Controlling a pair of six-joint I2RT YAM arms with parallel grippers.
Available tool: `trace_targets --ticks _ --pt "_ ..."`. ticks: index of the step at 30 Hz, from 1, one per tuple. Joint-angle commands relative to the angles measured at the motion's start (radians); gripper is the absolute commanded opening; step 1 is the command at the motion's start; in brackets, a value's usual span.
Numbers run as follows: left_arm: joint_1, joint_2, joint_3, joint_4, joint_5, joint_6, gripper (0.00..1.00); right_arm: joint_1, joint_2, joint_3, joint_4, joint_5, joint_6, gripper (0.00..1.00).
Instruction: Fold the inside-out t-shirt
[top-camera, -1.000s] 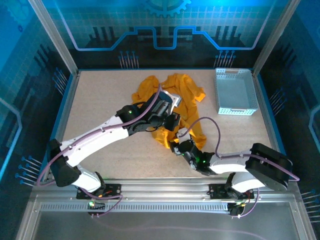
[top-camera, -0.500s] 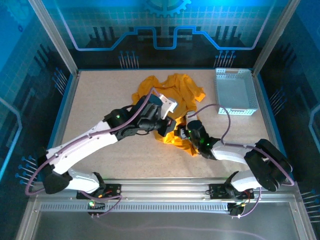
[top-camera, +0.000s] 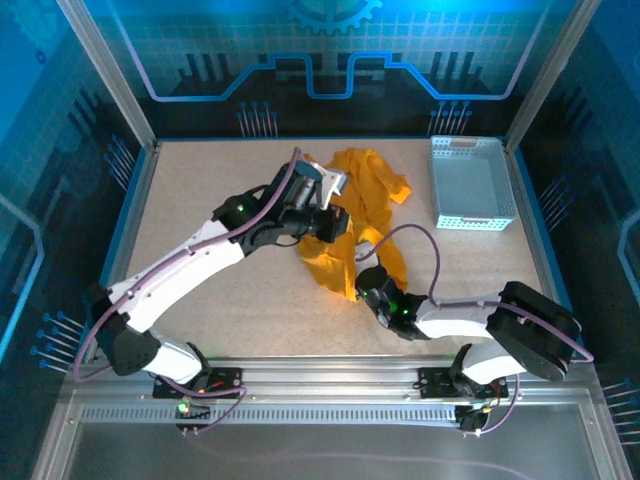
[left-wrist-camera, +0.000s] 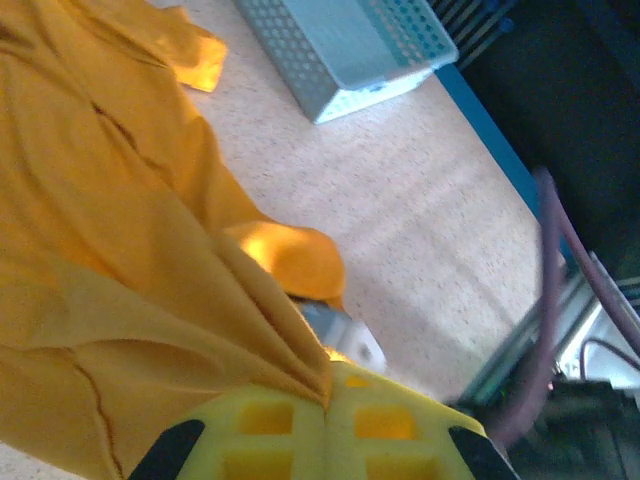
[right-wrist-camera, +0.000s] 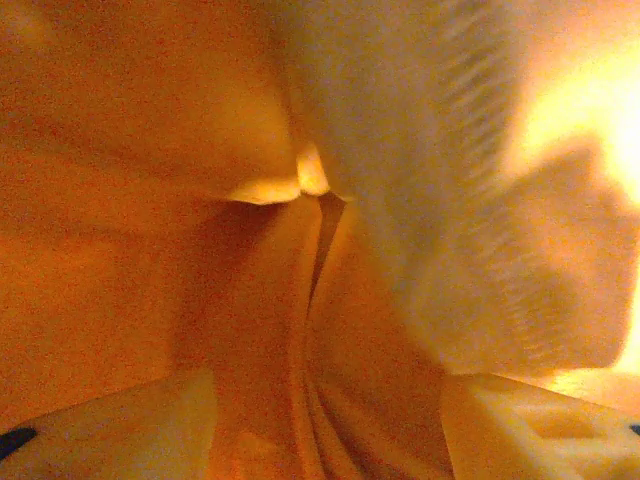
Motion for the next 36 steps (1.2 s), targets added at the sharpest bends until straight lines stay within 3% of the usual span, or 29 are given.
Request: trace_targets --ticks 1,7,11,19,23,32,36 --pt "0.008 0.038 0.074 -0.015 0.062 -0.049 0.02 0.044 0.017 -0.011 0.061 0.114 0.032 0.61" --pt "0.007 0.098 0.135 -0.011 0.11 -0.059 0.01 0.077 0.097 0.08 0.008 0.09 0.056 0.62" --pt "-0.006 0.059 0.101 0.04 0.179 -0.052 0.01 -0.037 0.138 0.097 0.01 -0.065 0.132 0.62" --pt "-0.028 -0.004 0.089 0.05 0.205 -0.041 0.03 -0.046 0.216 0.183 0.032 0.063 0.002 0.63" --pt "-0.028 -0.035 0.06 0.055 0.201 -0.037 0.03 -0.171 0.179 0.136 0.102 -0.083 0.093 0.63" --pt "-0.051 -0.051 0.059 0.103 0.251 -0.061 0.03 -0.22 0.27 0.263 0.034 -0.044 0.056 0.64" --pt "-0.089 -0.05 0.094 0.091 0.251 -0.053 0.03 -0.292 0.318 0.318 0.021 -0.122 0.128 0.64"
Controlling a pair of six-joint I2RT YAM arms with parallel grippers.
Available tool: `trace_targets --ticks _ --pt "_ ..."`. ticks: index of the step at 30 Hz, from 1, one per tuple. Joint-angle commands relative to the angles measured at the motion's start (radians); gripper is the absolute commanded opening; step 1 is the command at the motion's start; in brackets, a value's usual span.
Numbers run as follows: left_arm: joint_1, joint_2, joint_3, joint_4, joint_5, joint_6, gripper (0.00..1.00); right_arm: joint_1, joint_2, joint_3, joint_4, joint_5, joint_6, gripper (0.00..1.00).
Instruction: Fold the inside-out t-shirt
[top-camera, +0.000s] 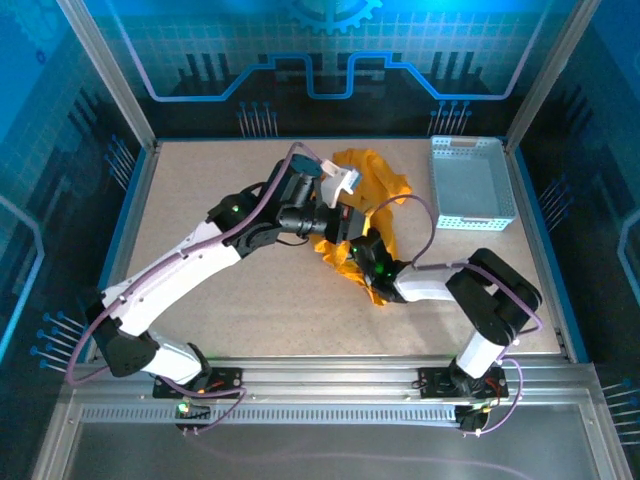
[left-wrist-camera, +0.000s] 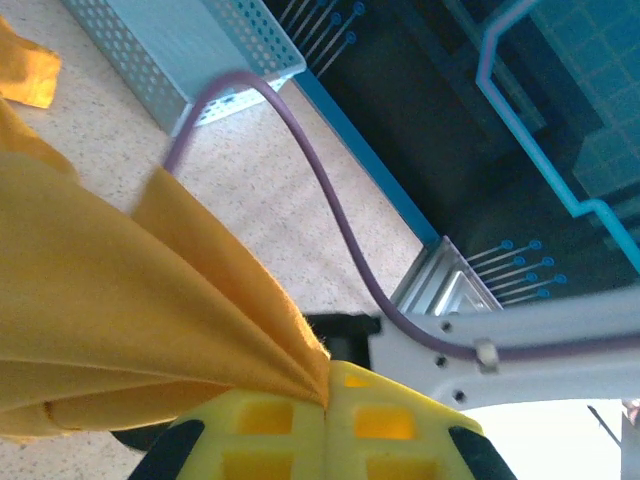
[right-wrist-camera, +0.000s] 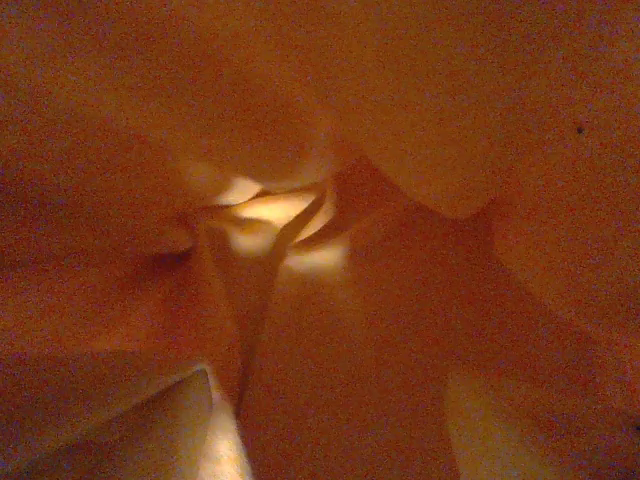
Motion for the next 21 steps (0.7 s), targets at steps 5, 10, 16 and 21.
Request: trace_targets --ticks 5,10,16,21 --pt "-0.05 -0.051 0.036 0.028 0.038 0.012 0.03 -0.094 0.072 0.117 -0.042 -0.137 0.086 0.65" --pt "0.019 -0.113 -0.01 -0.033 -0.108 0.051 0.03 -0.099 -0.049 0.001 0.015 -0.238 0.02 0.66" --pt "0.067 -0.127 -0.042 -0.03 -0.038 0.085 0.05 -0.141 -0.132 -0.031 -0.117 -0.223 0.105 0.66" --pt "0.027 -0.122 -0.033 -0.036 0.036 0.153 0.05 -0.15 -0.139 -0.021 -0.128 -0.166 0.175 0.66"
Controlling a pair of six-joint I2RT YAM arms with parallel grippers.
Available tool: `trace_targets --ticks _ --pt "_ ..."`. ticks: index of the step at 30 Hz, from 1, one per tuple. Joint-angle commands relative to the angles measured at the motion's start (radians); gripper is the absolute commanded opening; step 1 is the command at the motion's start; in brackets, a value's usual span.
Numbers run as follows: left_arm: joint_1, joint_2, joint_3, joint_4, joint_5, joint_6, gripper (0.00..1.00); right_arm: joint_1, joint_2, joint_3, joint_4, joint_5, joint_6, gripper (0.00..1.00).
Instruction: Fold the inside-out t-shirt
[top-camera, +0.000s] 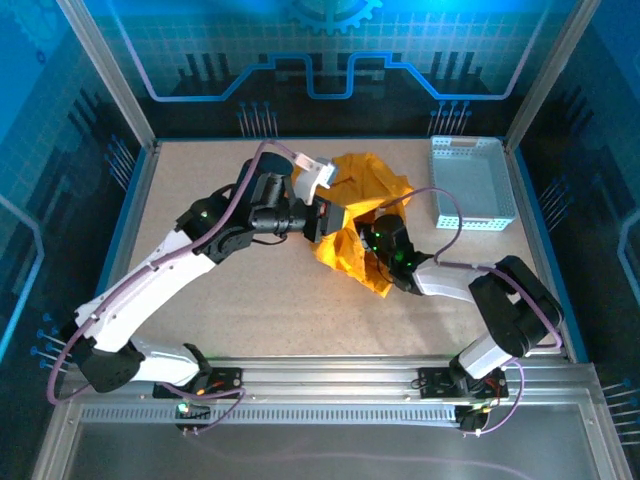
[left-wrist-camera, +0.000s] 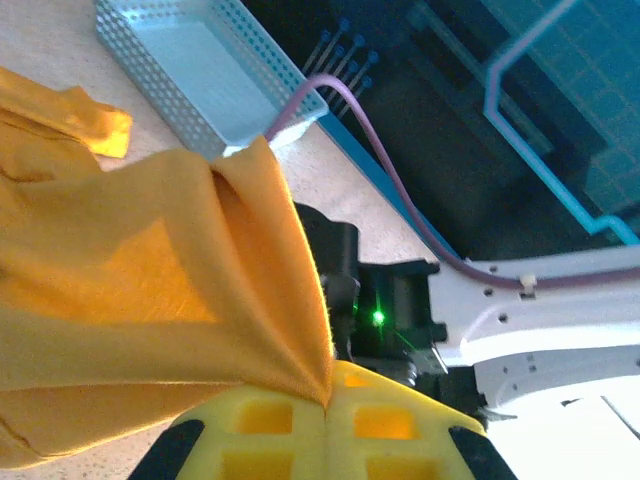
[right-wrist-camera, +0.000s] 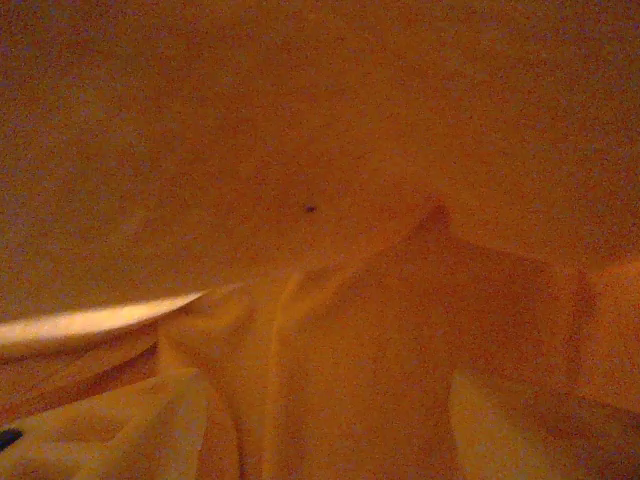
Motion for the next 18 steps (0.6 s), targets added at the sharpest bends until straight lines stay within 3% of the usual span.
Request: trace_targets --ticks 1,6,10,14,18 --pt "-0.035 -0.007 0.009 -0.019 0.048 0.078 0.05 -0.005 -0.011 0.034 -0.068 0.056 0.051 0.66" --pt "-0.038 -0.01 0.006 0.044 0.103 0.034 0.04 0.069 0.061 0.093 -0.058 0.125 -0.04 0.66" --pt "-0.044 0.032 0.05 0.11 0.102 -0.053 0.02 0.154 0.169 0.093 0.118 0.115 -0.162 0.67" --pt "-0.043 0.109 0.16 0.029 0.009 -0.073 0.02 0.246 0.217 0.074 0.242 0.208 -0.256 0.68" --pt "-0.034 0.184 0.261 -0.076 -0.093 -0.07 0.02 0.316 0.203 0.054 0.26 0.345 -0.252 0.68"
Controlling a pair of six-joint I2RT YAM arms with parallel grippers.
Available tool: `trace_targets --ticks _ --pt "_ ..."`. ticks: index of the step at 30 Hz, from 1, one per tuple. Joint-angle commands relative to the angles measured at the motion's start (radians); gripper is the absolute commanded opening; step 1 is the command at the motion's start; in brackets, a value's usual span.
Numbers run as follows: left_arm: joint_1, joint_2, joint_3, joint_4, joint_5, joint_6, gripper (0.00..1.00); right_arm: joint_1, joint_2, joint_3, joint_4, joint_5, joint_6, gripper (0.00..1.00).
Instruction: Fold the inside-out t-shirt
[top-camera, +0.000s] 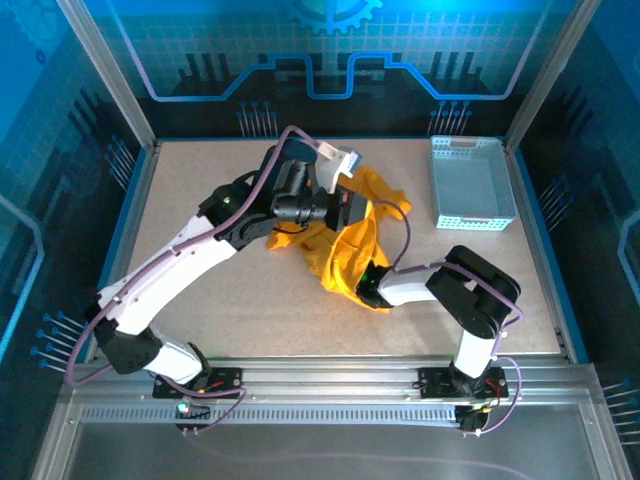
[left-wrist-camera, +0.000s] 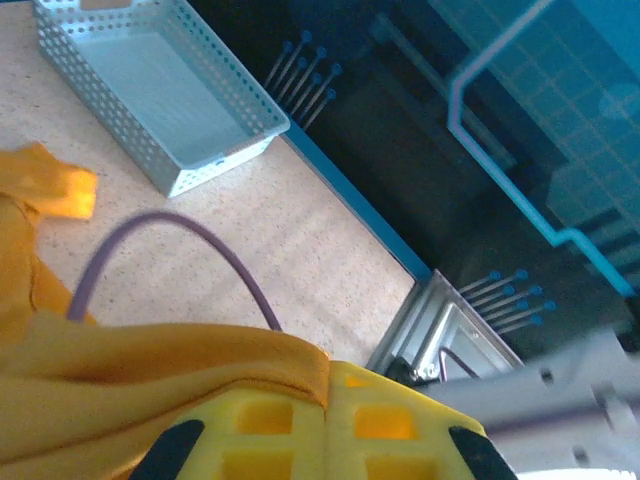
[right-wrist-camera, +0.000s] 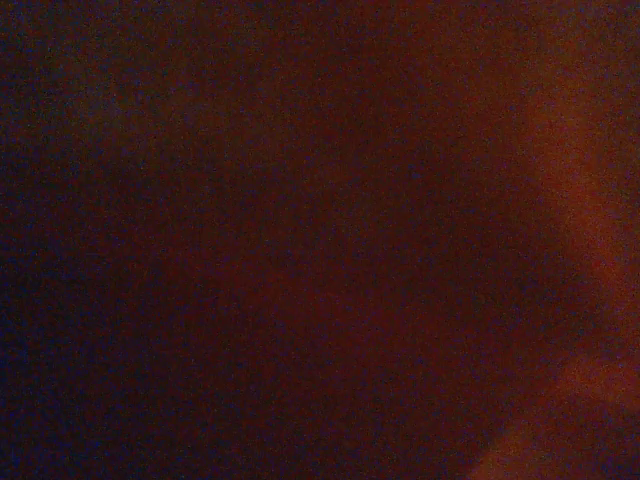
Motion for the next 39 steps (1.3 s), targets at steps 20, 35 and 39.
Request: trace_targets --ticks 20,35,39 --pt "-0.044 -0.019 0.049 0.009 0.092 0.027 0.01 -0.104 -0.044 0.152 -0.541 0.377 0.329 0.74" --pt "0.014 0.062 0.076 -0.018 0.087 -0.034 0.01 0.086 0.002 0.1 -0.268 0.546 0.066 0.74" --pt "0.014 0.125 0.146 -0.067 0.101 -0.048 0.0 0.122 0.094 0.175 -0.223 0.567 -0.022 0.74"
